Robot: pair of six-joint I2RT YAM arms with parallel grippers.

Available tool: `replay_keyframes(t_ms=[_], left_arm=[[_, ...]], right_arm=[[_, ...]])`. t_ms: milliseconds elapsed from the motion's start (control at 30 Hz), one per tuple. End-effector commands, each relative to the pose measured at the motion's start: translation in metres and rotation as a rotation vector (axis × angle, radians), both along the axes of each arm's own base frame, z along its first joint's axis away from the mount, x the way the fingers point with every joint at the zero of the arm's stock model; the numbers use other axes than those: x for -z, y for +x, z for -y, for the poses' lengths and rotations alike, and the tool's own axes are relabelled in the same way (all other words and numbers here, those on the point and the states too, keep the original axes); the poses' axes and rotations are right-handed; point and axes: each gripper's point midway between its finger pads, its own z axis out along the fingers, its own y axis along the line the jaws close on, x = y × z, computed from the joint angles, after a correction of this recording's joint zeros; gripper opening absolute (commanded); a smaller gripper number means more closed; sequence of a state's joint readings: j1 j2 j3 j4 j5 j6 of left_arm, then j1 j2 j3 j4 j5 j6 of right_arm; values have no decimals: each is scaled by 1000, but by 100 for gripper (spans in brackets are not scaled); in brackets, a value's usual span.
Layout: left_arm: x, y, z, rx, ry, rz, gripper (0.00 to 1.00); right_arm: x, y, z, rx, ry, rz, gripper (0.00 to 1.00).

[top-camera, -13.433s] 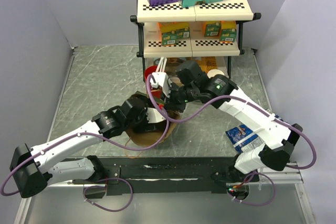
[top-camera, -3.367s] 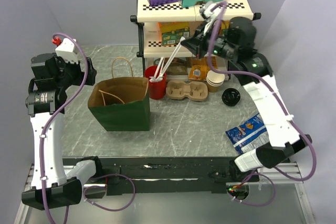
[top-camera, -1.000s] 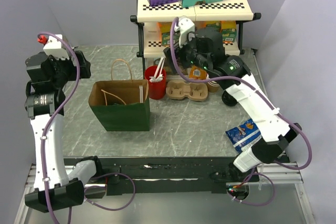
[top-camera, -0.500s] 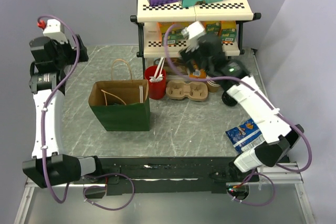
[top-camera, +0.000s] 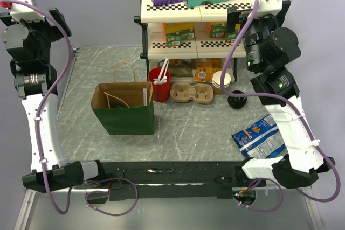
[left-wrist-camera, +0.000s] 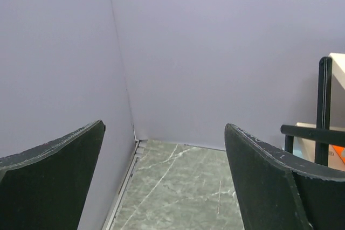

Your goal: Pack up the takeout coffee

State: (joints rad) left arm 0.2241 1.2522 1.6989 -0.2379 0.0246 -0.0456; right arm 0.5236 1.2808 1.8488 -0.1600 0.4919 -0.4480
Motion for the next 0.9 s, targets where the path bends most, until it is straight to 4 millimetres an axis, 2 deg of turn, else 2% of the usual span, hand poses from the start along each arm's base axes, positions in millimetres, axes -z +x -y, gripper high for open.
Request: replay_keyframes(t_ms=[0, 33, 67, 100, 133, 167, 200, 233, 267, 300, 333, 367, 433, 500, 533, 600, 633, 700, 733, 767, 800, 833, 867], left_arm=[[17, -8, 9, 41, 20, 61, 99], [33, -6, 14, 76, 27, 32, 100], [79, 3, 22, 132, 41, -61, 99], [98, 0, 42, 237, 55, -96, 99], [152, 3, 50, 293, 14, -201, 100], [177, -2, 60, 338, -58, -249, 99], [205, -6, 74, 417, -96, -303, 99], [261, -11, 79, 434, -148, -407, 99], [284, -11, 79, 439, -141, -443, 100], [308, -11, 65, 343, -167, -487, 99], [342, -16, 60, 291, -236, -552, 99], [361, -17, 61, 285, -274, -603, 99], [387, -26, 69, 334, -274, -678, 100], [389, -26, 71, 332, -311, -669, 99], [390, -27, 72, 333, -313, -660, 99], [375, -24, 70, 318, -329, -600, 99], [364, -19, 66, 299, -315, -559, 99], [343, -15, 57, 254, -281, -490, 99], [326, -10, 50, 226, -268, -444, 99], [316, -8, 36, 147, -261, -410, 100], [309, -5, 31, 125, -254, -388, 99], [296, -2, 28, 117, -237, -350, 99], [295, 1, 29, 125, -232, -348, 99]], right_arm=[[7, 10, -4, 5, 23, 10, 100], [16, 15, -8, -6, 23, -17, 100], [36, 22, -18, -37, -7, -74, 100], [53, 29, -26, -59, -27, -117, 100], [91, 37, -39, -98, -90, -216, 100], [116, 44, -54, -161, -152, -265, 100], [146, 55, -58, -156, -241, -318, 100], [206, 61, -71, -189, -314, -431, 100], [244, 60, -75, -219, -368, -516, 100], [277, 63, -76, -236, -518, -565, 100], [328, 59, -69, -215, -589, -646, 100], [346, 60, -60, -161, -574, -669, 100], [379, 57, -57, -159, -543, -718, 100], [393, 51, -55, -191, -576, -763, 100], [390, 49, -61, -226, -572, -770, 100], [393, 39, -69, -284, -563, -837, 100], [375, 46, -68, -245, -522, -808, 100], [357, 54, -66, -158, -388, -770, 100], [338, 62, -65, -112, -335, -720, 100], [331, 67, -58, -38, -299, -711, 100], [324, 70, -60, -29, -295, -699, 100], [303, 78, -61, -10, -263, -641, 100], [295, 85, -57, 37, -275, -606, 100]])
